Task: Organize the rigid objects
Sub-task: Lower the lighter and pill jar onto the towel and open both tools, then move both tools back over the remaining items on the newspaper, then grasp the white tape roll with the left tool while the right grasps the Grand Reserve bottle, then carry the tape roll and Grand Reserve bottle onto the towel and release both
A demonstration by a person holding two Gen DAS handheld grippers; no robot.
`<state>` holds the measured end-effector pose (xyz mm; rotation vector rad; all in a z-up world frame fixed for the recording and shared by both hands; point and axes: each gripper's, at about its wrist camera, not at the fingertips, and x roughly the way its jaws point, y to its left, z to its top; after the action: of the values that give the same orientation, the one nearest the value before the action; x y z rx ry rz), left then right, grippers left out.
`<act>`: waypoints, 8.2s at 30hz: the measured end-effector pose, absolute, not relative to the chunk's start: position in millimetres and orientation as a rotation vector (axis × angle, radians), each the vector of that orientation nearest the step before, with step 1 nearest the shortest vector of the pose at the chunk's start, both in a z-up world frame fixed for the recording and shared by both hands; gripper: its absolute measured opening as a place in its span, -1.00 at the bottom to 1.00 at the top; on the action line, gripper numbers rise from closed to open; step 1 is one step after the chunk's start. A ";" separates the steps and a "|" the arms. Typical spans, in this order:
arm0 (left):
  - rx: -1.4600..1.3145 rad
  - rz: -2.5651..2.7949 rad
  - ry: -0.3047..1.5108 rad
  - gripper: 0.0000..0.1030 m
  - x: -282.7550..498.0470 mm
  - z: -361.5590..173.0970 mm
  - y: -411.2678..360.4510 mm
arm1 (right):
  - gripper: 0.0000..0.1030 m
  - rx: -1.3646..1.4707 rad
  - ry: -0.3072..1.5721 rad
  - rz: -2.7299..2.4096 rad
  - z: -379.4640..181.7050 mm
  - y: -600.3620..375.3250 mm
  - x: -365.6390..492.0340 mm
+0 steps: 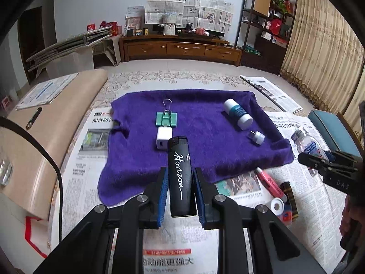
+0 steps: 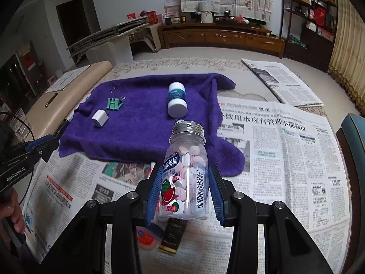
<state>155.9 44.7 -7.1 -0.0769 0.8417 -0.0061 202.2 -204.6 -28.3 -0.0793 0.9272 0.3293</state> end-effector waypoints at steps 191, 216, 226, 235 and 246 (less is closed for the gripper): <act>-0.061 -0.107 0.884 -0.46 100.7 -66.4 22.7 | 0.43 -0.155 0.953 0.204 -99.9 -196.6 147.8; -0.091 -0.080 0.878 -0.46 97.1 -68.4 36.8 | -0.53 -0.080 0.953 0.231 -90.9 -210.4 146.7; -0.088 -0.079 0.866 -0.46 97.8 -60.2 37.3 | -0.53 -0.068 0.942 0.241 -82.6 -216.4 144.2; -0.094 -0.074 0.848 -0.46 115.5 -39.6 43.9 | -0.53 -0.061 0.913 0.275 -63.2 -213.5 148.5; -0.104 -0.064 0.835 -0.46 159.8 -24.9 57.8 | -0.53 -0.068 0.897 0.345 -42.6 -189.6 186.3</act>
<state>159.8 57.8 -24.9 -0.1039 0.8353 -0.0636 186.3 -189.6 -42.6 -0.0684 0.8968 0.3450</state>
